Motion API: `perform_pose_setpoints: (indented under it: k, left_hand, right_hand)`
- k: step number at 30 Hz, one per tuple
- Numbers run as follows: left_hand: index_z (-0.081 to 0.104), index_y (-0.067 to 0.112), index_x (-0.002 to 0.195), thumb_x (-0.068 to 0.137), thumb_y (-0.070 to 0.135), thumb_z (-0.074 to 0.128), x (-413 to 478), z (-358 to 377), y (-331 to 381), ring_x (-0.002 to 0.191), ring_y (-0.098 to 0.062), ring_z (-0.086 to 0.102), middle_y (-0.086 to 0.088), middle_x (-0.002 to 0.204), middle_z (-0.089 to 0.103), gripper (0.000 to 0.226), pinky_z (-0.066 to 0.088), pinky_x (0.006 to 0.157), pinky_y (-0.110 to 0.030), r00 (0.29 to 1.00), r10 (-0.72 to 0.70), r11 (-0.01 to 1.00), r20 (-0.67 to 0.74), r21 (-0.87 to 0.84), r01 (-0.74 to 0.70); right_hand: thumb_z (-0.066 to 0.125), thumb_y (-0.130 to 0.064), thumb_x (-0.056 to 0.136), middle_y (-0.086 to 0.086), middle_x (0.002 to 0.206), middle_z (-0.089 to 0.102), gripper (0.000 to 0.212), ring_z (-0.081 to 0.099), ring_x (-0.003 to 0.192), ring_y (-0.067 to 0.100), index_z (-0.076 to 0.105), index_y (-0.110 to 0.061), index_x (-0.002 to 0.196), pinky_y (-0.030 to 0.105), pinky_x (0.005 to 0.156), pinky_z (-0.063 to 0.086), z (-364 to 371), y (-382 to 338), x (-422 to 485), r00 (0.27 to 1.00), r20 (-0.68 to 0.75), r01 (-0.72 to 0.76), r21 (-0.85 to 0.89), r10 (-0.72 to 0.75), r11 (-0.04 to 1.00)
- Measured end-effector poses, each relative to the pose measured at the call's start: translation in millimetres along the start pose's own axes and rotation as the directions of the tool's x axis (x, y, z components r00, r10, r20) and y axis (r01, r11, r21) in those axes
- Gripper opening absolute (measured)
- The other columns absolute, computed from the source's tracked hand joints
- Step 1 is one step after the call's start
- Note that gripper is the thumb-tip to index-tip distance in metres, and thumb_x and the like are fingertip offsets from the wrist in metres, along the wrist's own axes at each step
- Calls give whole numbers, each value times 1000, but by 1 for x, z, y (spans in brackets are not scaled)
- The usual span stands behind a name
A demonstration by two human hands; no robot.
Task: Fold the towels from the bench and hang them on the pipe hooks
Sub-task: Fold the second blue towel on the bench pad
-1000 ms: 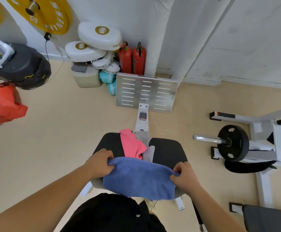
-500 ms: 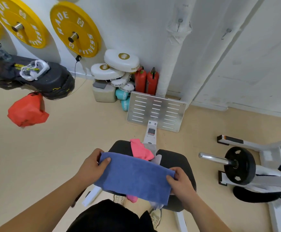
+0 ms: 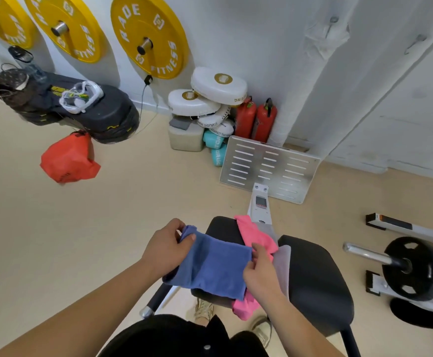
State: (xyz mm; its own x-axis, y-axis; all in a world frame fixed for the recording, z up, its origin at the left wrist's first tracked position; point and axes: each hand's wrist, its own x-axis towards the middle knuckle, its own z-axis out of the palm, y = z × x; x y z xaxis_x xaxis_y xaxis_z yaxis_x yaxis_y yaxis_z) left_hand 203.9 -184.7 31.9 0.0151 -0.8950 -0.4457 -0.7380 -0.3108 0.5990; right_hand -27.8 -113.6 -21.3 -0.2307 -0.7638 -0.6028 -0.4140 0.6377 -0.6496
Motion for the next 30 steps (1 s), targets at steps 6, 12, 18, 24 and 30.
perform_pose_setpoints:
  k: [6, 12, 18, 24, 30]
  left_hand:
    - [54, 26, 104, 96, 39, 58, -3, 72, 27, 73, -13, 61, 7, 80, 62, 16, 50, 67, -26, 974, 156, 978, 163, 114, -175]
    - [54, 22, 105, 100, 35, 56, -1, 129, 35, 70, -13, 59, 9, 74, 57, 14, 54, 70, -35, 952, 145, 970, 270, 150, -190]
    - [59, 20, 129, 102, 22, 52, -6, 132, 16, 75, -7, 56, 13, 84, 60, 28, 52, 78, -24, 904, 153, 977, 400, 78, -200]
    - [52, 25, 132, 88, 39, 70, -4, 87, -23, 102, -16, 66, 6, 120, 60, 49, 55, 86, -28, 997, -73, 988, 30, 137, 68]
    - [57, 22, 105, 82, 26, 75, -1, 97, -34, 85, -12, 66, 7, 94, 68, 29, 60, 80, -33, 951, -192, 965, 244, -130, 228]
  right_hand:
    - [44, -2, 100, -13, 116, 60, 45, 61, 109, 9, 56, -30, 132, 16, 87, 44, -26, 6, -22, 998, 63, 14, 41, -16, 999]
    - [35, 10, 91, -11, 131, 51, 67, 47, 128, 7, 49, -31, 141, 20, 111, 34, -39, 21, -31, 968, 248, -23, -37, 32, 999]
    - [41, -4, 99, 3, 137, 58, 58, 56, 127, 25, 41, -30, 151, 30, 103, 48, -34, 27, -36, 966, 249, -36, -124, 66, 992]
    - [45, -46, 102, -9, 159, 30, 56, 35, 143, 14, 32, -40, 156, 30, 110, 44, -16, 13, -18, 974, 127, 227, -492, -188, 841]
    - [49, -69, 87, 2, 165, 17, 88, 22, 149, 26, 7, -45, 161, 37, 113, 42, 15, 24, -4, 967, 220, 244, -673, -127, 698]
